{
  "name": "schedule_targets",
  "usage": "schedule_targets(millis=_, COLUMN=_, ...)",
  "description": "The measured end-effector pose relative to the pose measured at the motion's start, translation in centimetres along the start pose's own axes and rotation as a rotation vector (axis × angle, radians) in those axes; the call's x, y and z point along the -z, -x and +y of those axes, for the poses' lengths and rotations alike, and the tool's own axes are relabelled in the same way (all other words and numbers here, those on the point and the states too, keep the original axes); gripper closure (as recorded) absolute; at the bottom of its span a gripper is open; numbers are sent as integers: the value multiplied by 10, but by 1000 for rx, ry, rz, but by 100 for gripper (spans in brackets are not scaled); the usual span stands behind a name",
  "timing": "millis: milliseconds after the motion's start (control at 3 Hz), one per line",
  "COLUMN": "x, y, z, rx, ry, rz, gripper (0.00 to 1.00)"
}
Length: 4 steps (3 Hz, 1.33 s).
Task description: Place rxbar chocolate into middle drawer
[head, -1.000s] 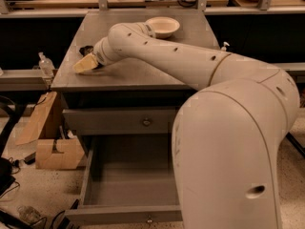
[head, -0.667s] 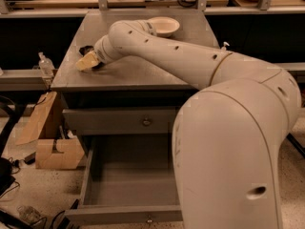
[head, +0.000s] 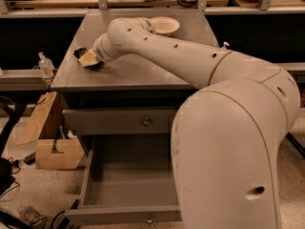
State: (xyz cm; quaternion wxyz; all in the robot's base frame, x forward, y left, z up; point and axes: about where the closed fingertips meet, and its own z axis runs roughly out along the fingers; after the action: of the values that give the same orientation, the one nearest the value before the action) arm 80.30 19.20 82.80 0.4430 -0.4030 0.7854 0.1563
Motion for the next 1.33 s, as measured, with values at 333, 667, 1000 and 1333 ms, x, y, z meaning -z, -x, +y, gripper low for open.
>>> schedule_targets(millis=333, x=0, y=0, z=0, rx=0, ry=0, rz=0, gripper=100)
schedule_targets(millis=667, x=29, y=17, z=-2, rx=34, ry=-12, rz=-38, gripper=100)
schedule_targets(millis=1000, x=92, y=41, z=-1, rx=81, ry=-42, rz=-121, gripper=100)
schedule_targets(millis=1333, x=131, y=41, z=8, rx=106, ry=-52, rz=-143, gripper=100)
